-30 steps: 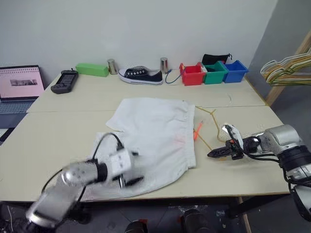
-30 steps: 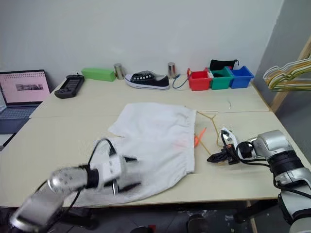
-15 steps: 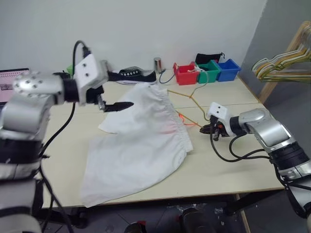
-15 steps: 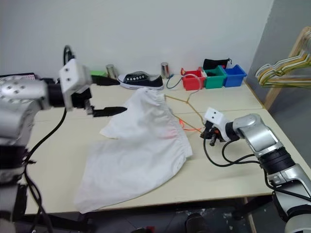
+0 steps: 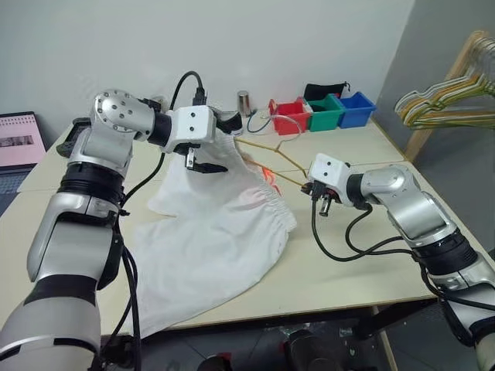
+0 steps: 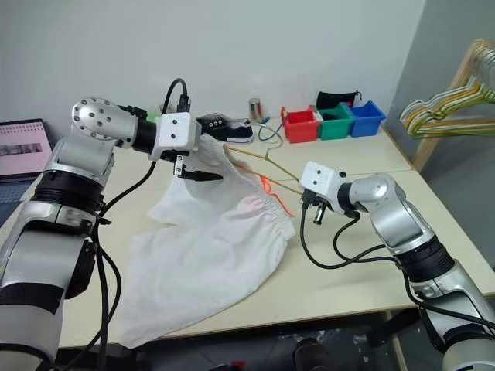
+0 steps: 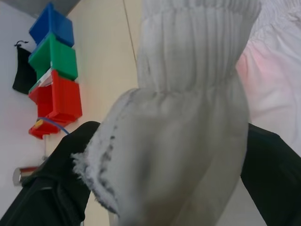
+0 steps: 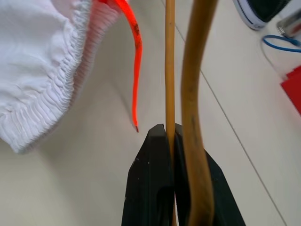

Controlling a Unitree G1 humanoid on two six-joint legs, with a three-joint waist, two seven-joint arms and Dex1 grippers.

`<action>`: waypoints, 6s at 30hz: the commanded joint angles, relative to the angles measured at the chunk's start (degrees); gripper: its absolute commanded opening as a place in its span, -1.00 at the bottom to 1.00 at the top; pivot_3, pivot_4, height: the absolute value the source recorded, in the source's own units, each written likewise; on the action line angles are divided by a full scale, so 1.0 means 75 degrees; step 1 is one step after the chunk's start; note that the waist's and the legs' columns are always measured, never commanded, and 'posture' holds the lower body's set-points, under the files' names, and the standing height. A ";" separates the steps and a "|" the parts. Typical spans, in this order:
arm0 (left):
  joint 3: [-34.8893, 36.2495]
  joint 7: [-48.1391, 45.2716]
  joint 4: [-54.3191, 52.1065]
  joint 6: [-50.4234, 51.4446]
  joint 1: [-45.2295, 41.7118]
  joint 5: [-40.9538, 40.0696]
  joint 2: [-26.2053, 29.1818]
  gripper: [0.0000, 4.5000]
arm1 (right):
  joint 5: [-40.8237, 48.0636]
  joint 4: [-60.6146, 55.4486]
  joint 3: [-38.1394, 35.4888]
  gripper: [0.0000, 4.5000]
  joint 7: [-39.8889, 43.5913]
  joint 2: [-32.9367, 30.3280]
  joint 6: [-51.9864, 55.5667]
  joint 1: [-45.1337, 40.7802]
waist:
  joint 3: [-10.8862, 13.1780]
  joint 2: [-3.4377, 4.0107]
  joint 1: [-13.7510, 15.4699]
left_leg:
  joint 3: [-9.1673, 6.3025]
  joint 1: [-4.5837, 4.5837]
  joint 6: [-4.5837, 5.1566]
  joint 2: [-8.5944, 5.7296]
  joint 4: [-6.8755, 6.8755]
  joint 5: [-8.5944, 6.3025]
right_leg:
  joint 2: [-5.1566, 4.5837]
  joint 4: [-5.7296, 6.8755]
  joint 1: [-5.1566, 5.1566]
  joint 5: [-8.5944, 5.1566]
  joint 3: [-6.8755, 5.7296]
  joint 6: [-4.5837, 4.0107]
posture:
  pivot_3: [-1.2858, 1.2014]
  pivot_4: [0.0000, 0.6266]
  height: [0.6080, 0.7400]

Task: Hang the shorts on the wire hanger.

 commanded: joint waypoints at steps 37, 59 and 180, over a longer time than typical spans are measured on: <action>-0.0168 0.1834 0.1253 -0.1586 -0.0612 0.2063 -0.0246 -1.00 | -0.1332 -0.0383 -0.0076 -0.29 0.0074 0.0521 -0.0772 -0.0420 | -0.0011 -0.0018 -0.0657 | -0.0015 0.0021 0.0041 -0.0019 0.0009 0.0037 | -0.0017 0.0112 -0.0020 -0.0005 0.0000 0.0011 | -0.20 -1.00 1.00; 0.0866 0.1328 -0.1704 0.0804 0.2226 0.0671 0.0968 -1.00 | 0.2417 -0.0394 -0.4075 0.97 -0.0331 0.1977 0.5812 -0.0373 | -0.0046 -0.0071 -0.0630 | -0.0030 0.0040 0.0055 -0.0011 0.0013 0.0046 | -0.0014 0.0152 -0.0008 -0.0003 -0.0010 0.0009 | -0.18 -0.91 1.00; 0.0452 0.1693 -0.4779 0.3108 0.3598 0.0514 0.0521 -1.00 | 0.1251 -0.0453 -0.0012 0.97 0.1275 -0.1323 0.0201 -0.1596 | -0.0048 -0.0073 -0.0126 | -0.0011 0.0014 0.0065 -0.0011 0.0004 0.0051 | -0.0013 0.0108 -0.0033 0.0001 0.0000 0.0001 | -0.18 -0.96 1.00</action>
